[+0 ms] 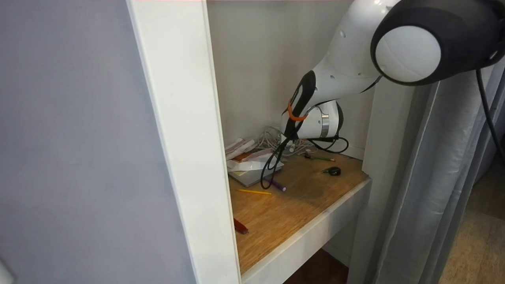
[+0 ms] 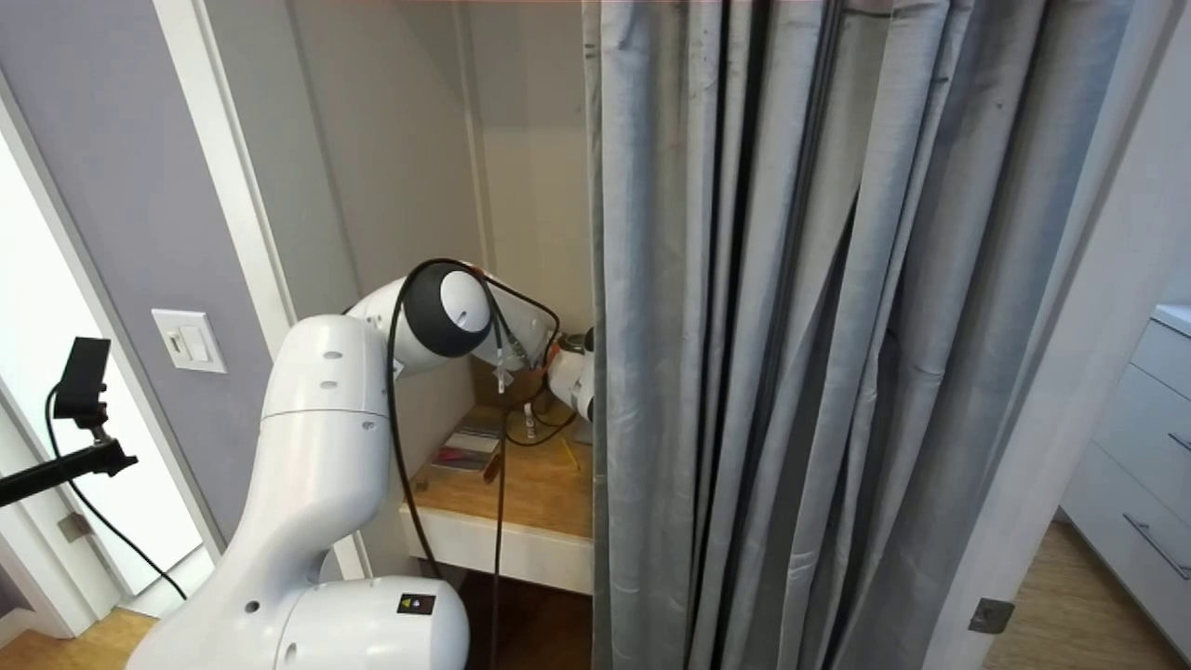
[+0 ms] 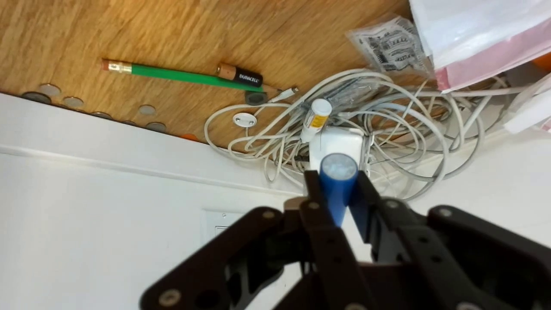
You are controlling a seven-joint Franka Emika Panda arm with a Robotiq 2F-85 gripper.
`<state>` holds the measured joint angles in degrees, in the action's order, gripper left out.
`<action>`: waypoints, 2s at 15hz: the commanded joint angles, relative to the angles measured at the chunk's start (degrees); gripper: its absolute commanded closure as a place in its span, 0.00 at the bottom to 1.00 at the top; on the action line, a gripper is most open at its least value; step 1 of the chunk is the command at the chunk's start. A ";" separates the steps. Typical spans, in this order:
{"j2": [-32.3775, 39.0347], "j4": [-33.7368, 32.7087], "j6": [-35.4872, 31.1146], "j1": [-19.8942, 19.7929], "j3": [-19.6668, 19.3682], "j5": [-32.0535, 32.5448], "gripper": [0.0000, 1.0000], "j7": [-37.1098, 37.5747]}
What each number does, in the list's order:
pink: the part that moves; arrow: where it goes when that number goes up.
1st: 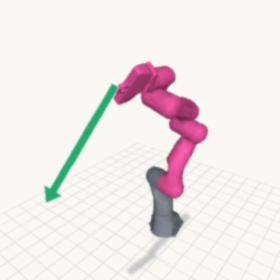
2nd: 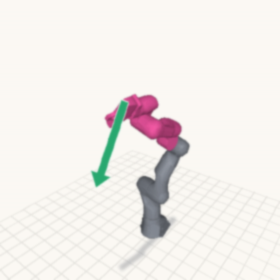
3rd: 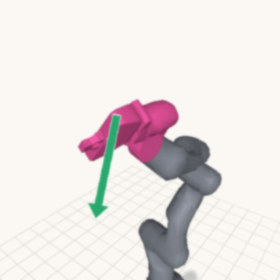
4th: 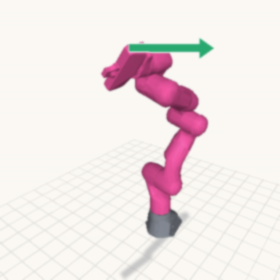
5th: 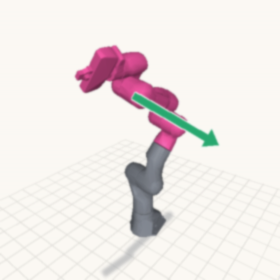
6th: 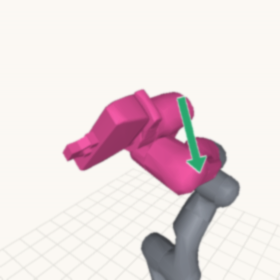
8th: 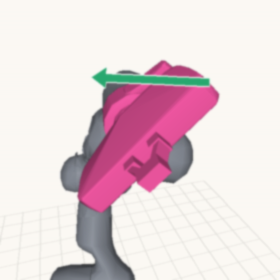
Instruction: Pick up the blue marker and use it to flip the light switch in the closet downwards, put the blue marker back on the shelf
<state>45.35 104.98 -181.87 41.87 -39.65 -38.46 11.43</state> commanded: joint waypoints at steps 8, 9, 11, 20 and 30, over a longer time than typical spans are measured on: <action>7.39 -4.97 4.23 4.16 -9.33 -1.93 0.95 12.87; 8.61 -5.73 5.66 4.76 -10.72 -1.74 0.95 15.18; 10.65 -7.19 8.17 5.71 -12.95 -1.06 0.95 18.96; 17.05 -19.92 22.26 2.45 -18.58 9.53 0.95 41.68; 17.30 -43.18 31.58 -18.75 -0.69 29.66 0.95 55.53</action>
<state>60.97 70.60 -153.47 29.24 -46.33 -13.71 63.36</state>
